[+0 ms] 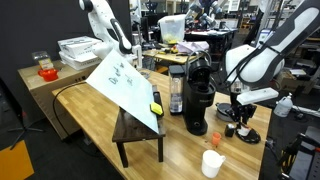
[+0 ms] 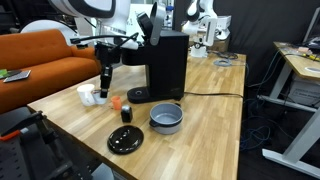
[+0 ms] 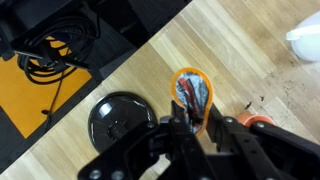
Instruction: Take the cup out of the pot and put it on the table
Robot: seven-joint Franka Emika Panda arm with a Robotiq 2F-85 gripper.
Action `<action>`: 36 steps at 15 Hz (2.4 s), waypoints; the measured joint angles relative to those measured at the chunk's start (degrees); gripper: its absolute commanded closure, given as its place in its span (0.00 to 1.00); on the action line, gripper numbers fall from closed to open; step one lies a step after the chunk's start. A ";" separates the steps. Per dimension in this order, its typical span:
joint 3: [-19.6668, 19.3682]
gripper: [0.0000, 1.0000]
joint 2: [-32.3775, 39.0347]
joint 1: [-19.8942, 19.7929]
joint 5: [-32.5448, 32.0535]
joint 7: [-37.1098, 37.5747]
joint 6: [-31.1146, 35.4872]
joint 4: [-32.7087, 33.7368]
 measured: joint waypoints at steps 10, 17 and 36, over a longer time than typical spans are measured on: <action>2.09 0.91 19.29 0.54 2.84 -2.79 5.41 9.55; 1.57 0.23 19.69 -0.51 4.30 -5.99 4.42 11.33; 0.92 0.00 -0.45 -4.73 6.47 -13.57 -0.53 1.28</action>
